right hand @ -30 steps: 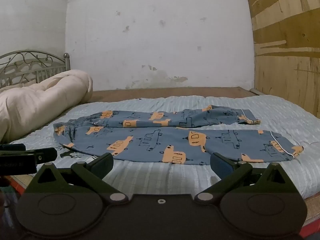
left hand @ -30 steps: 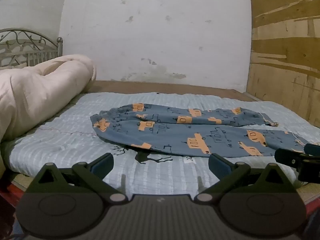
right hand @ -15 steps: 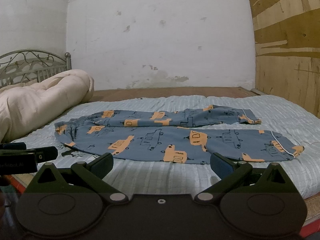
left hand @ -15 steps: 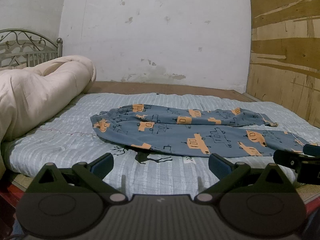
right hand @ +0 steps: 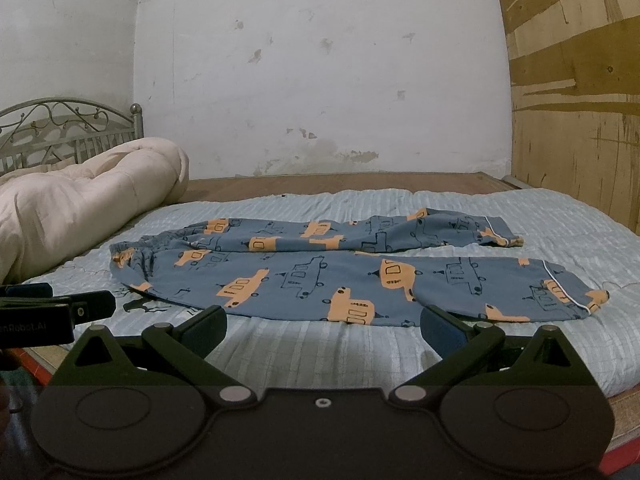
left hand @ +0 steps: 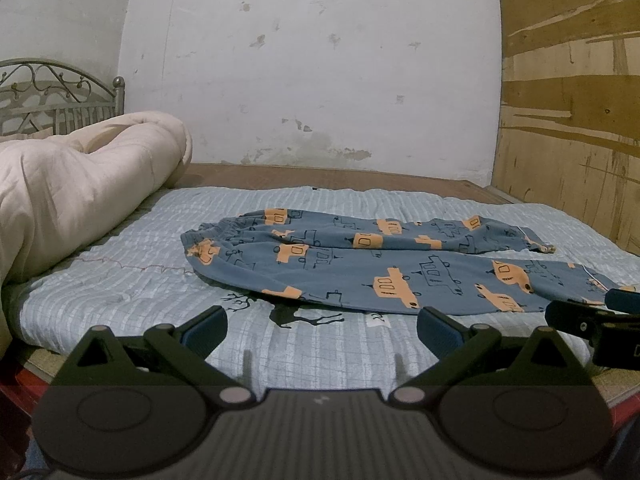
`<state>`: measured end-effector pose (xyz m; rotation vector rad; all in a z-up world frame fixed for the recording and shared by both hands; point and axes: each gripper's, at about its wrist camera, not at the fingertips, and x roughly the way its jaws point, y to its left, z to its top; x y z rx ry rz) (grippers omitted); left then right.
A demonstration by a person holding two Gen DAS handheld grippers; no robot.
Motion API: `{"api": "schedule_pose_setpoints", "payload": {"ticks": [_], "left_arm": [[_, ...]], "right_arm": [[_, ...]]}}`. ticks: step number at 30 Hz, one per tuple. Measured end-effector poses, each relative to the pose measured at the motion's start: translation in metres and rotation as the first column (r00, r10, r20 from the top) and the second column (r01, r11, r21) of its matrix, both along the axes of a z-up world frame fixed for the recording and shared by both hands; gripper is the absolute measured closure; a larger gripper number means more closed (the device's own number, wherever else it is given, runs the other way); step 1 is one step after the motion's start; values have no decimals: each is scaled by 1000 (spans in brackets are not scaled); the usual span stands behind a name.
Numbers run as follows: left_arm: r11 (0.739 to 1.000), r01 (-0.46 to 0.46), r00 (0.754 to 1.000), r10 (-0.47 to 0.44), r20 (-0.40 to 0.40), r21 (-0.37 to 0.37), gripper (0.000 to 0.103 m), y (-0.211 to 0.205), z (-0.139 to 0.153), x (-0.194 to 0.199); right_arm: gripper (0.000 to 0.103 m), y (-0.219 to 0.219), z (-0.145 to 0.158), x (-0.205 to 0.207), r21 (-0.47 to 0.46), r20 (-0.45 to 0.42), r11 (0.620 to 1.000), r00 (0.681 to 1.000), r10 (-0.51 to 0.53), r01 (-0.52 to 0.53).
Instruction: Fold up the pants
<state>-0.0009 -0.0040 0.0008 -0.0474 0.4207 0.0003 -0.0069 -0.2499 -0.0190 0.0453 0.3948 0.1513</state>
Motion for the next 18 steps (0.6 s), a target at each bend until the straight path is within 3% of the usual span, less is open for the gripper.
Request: {"api": "schedule_pose_setpoints", "payload": {"ticks": [18], "left_arm": [[1000,0,1000,0,2,-1,1,0,0,0]], "right_arm": [[1,-1,0,0,1,-3,1000,1000,1,-1]]}}
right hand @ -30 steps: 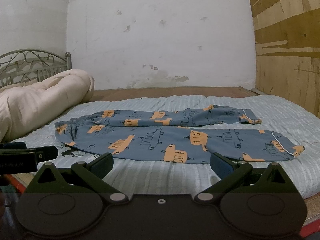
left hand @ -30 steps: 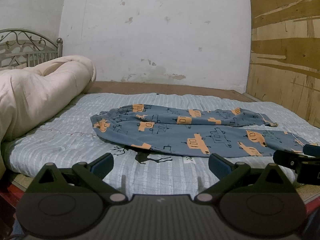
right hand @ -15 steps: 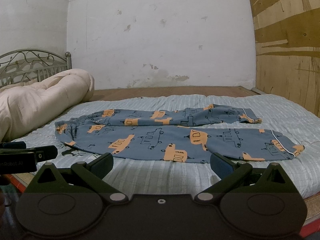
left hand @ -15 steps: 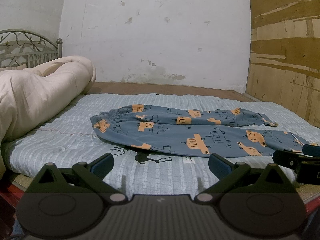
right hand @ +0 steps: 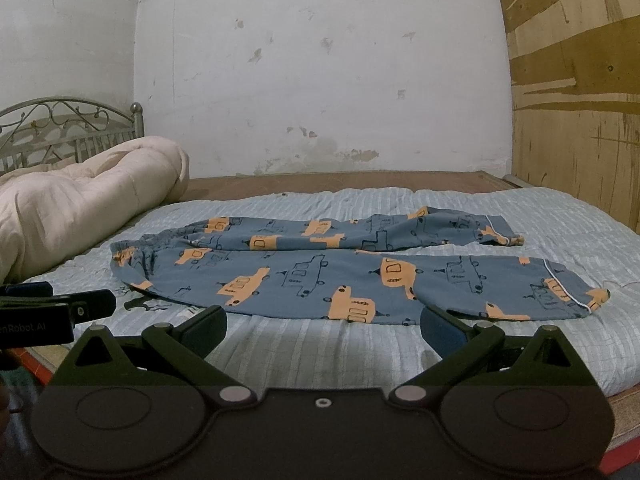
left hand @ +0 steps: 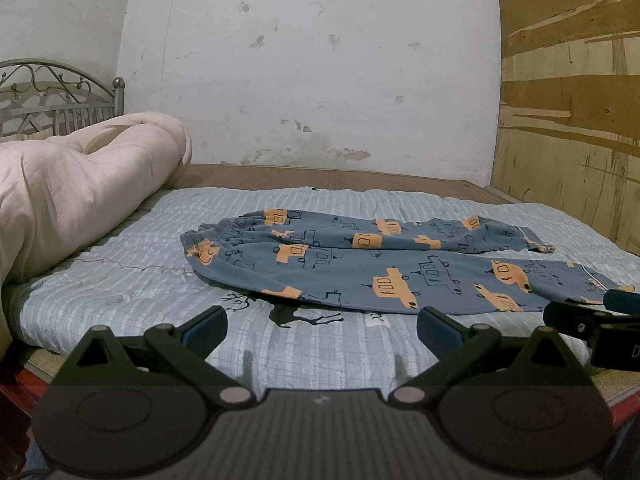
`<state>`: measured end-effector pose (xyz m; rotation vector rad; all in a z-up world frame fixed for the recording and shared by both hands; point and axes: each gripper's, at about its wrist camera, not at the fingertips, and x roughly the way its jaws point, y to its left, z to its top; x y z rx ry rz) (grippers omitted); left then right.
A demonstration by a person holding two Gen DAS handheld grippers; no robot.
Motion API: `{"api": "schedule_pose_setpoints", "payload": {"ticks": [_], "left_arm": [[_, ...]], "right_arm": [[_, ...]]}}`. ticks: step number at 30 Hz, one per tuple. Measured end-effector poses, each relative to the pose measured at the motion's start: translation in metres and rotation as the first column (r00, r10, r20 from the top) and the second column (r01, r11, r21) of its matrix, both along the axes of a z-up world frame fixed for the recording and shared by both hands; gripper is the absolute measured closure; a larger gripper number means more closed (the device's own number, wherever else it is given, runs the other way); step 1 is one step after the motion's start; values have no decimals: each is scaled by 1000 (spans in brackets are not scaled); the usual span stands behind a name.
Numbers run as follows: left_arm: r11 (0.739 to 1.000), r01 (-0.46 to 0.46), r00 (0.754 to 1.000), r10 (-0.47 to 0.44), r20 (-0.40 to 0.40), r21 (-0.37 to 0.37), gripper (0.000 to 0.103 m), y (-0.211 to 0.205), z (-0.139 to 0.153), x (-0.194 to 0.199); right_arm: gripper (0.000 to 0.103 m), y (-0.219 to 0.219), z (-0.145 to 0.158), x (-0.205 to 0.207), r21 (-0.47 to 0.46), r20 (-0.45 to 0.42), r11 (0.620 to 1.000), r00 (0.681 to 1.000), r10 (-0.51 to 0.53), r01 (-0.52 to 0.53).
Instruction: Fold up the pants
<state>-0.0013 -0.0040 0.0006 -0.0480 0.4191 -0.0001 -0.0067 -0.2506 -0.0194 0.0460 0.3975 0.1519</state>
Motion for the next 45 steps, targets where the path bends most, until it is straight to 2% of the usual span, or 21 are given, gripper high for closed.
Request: {"api": "schedule_pose_setpoints", "payload": {"ticks": [31,38,42,45], "left_arm": [[1000,0,1000,0,-10,1,1,-1,1,1],[1000,-10,995,9,-101,-11,1,0,1,9],[998,-14,984,4,-179,-55,1,8,1,19],[997,-15,979,0,-206,-72,1,12,5,25]], "right_arm": [[1,-2,4,2,-1,0,1000,1000,-11,11],[1,2,1,6,11,-47,1000,999,-16,17],[1,6,6,17,36,-120,999,992,36,-32],[1,7,7,28,54,-168,997,984,61,-53]]}}
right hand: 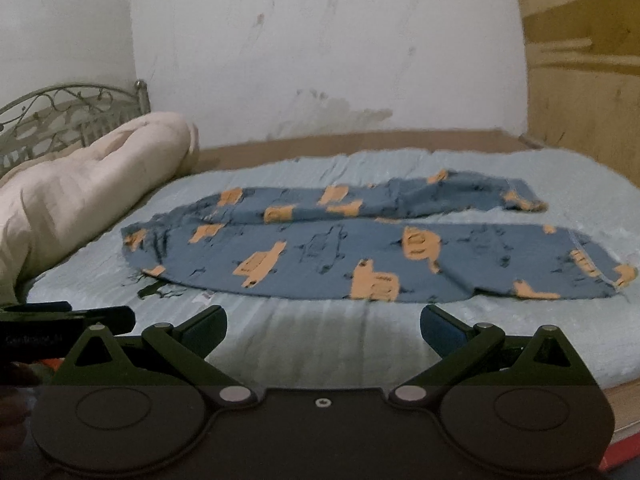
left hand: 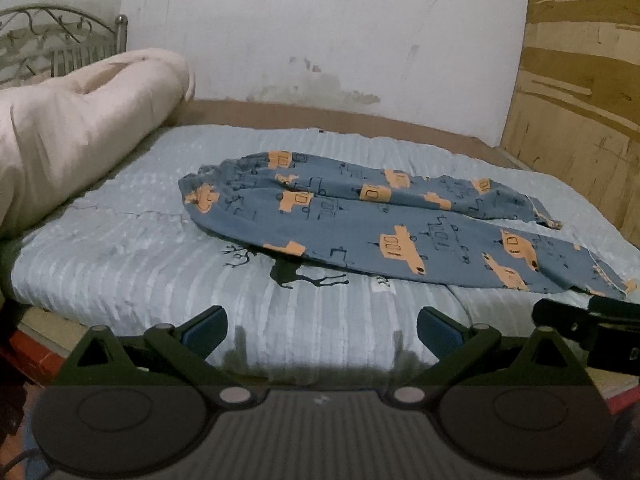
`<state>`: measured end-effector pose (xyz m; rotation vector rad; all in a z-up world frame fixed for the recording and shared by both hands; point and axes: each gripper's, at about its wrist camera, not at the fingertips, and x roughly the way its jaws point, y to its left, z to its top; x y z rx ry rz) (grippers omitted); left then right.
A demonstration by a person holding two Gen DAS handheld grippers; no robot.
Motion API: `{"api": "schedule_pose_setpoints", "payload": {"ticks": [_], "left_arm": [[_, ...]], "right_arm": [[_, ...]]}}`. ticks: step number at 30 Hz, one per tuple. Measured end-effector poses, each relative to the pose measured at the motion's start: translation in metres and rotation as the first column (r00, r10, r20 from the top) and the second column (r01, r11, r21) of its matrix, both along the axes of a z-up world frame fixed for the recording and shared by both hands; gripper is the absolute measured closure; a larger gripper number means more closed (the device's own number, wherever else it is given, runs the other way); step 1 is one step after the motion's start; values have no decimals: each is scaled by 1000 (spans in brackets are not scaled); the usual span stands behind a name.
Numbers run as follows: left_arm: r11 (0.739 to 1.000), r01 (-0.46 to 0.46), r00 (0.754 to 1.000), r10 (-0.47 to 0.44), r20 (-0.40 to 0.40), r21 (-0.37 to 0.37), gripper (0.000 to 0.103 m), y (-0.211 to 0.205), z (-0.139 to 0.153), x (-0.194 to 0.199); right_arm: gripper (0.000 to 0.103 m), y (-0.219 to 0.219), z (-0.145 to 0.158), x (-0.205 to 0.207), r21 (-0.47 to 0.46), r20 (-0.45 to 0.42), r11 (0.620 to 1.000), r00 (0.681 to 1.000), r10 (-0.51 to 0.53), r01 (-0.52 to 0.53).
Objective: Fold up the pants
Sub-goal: 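Lower both grippers to the pant leg hems and close on them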
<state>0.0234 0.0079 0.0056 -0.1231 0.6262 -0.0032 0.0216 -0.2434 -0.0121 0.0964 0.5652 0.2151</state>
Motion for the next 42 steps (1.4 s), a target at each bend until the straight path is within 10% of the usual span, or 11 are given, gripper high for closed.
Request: {"api": "schedule_pose_setpoints", "payload": {"ticks": [9,42], "left_arm": [[1000,-20,999,20,-30,-13,1,13,19,34],[941,36,997,-12,-74,338,1,20,31,277]], "right_arm": [[1,2,19,48,-84,-142,996,989,-30,19],[1,-40,27,274,-89,-1,963,967,255,-254]]}}
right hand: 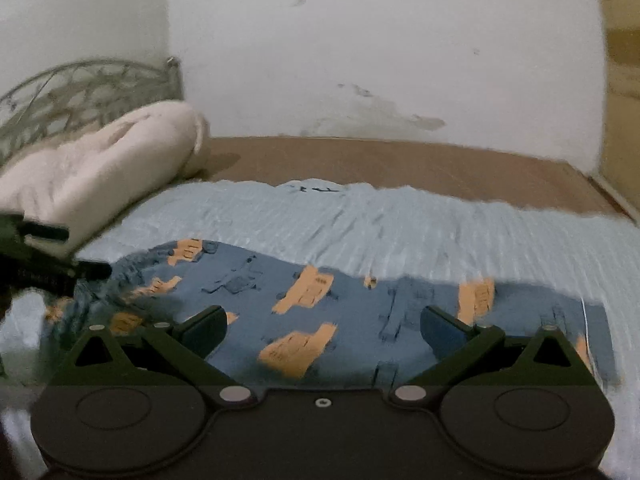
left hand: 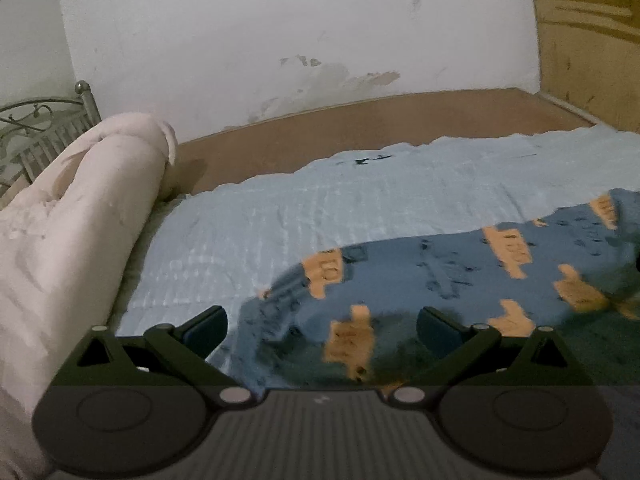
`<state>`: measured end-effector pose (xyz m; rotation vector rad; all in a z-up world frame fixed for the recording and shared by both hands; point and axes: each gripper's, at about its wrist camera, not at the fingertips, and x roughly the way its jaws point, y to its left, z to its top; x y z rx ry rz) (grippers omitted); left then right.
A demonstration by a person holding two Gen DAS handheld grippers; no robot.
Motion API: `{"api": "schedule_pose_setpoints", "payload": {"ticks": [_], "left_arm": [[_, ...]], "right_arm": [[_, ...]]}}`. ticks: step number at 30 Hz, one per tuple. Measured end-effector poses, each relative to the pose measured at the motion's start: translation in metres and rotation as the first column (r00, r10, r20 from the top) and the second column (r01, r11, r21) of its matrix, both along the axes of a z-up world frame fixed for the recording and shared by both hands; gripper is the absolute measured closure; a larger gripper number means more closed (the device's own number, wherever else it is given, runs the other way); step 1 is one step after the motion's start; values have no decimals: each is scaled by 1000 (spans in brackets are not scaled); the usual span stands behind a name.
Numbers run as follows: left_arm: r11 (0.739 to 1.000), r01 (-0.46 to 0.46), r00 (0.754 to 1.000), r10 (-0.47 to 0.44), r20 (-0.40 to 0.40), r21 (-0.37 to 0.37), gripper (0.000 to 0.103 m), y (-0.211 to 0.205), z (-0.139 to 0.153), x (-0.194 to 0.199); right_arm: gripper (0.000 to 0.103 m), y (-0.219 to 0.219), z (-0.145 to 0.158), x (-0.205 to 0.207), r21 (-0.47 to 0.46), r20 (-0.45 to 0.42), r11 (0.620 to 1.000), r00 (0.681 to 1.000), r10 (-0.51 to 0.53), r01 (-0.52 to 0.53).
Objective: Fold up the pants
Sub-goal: 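Lower both grippers to the pant leg hems and close on them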
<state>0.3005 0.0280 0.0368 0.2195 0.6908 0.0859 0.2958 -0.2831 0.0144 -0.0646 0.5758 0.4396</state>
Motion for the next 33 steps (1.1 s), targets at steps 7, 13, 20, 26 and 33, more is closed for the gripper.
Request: {"api": "schedule_pose_setpoints", "payload": {"ticks": [7,13,20,26,33], "left_arm": [[983,37,998,-45,45,178,0,20,-8,56],[955,281,956,-287,57,90,1,57,-24,104],[897,439,886,-441,-145,-44,1,74,-50,150],[883,439,854,-467,-227,-168,3,90,-63,168],[892,320,864,-413,-288,-319,50,110,-76,184]], "right_arm": [[1,12,-19,60,9,-83,972,968,236,-236],[1,22,-34,110,-84,-111,955,955,274,-284],[9,17,-54,163,-92,-194,944,935,296,-318],[24,22,-65,179,-102,-245,914,901,358,-392],[38,29,-69,185,-149,-268,903,895,356,-404]]}}
